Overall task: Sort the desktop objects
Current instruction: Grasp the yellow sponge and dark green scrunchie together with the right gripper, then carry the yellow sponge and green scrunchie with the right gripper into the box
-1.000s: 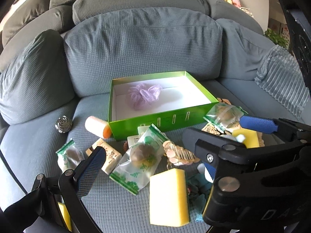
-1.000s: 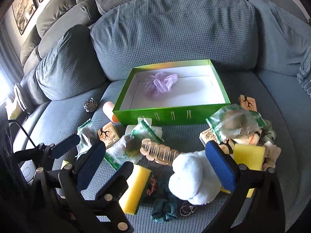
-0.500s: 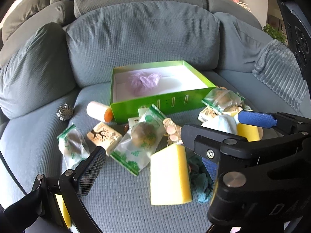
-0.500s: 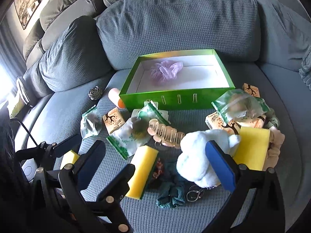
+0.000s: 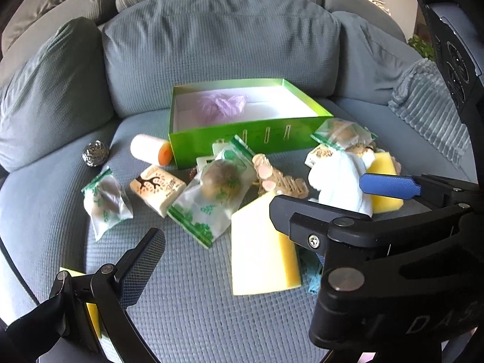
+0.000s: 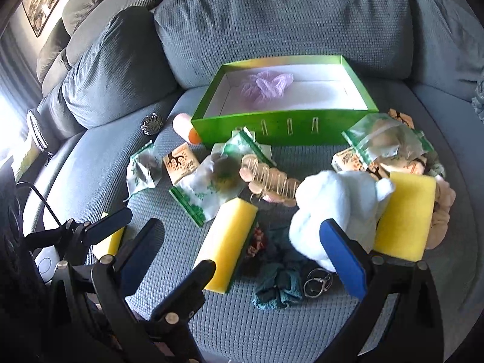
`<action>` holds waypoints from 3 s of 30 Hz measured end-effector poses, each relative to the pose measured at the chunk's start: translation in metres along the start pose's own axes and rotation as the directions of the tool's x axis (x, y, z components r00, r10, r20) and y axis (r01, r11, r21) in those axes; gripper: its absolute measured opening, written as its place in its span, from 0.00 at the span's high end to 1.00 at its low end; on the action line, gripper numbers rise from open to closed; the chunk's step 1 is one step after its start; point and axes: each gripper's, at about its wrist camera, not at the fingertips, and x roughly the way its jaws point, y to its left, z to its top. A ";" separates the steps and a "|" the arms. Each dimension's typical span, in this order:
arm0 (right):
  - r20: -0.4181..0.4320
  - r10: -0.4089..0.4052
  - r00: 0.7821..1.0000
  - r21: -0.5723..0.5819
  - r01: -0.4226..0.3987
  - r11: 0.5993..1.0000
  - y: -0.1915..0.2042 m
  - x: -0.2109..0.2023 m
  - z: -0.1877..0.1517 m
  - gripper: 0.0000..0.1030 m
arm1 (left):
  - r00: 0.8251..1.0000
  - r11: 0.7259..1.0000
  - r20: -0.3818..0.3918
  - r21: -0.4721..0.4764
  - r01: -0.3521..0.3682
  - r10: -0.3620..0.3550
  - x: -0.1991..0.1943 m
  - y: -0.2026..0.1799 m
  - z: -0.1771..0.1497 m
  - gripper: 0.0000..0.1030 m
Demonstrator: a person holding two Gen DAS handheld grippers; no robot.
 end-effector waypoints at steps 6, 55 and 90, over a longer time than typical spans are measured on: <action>-0.021 -0.001 1.000 0.005 0.001 1.000 0.001 0.005 -0.007 0.00 | 0.999 0.999 -0.020 -0.021 0.033 -0.033 0.004 0.003 -0.009 0.04; -0.126 0.088 0.988 0.004 -0.089 0.996 0.005 0.063 -0.028 0.66 | 0.951 0.948 -0.034 -0.101 0.302 -0.307 0.055 0.017 -0.037 0.33; 0.020 0.146 0.989 -0.052 -0.145 0.988 0.010 0.002 0.014 0.68 | 0.961 0.963 0.066 0.019 0.268 -0.269 0.006 0.007 0.010 0.34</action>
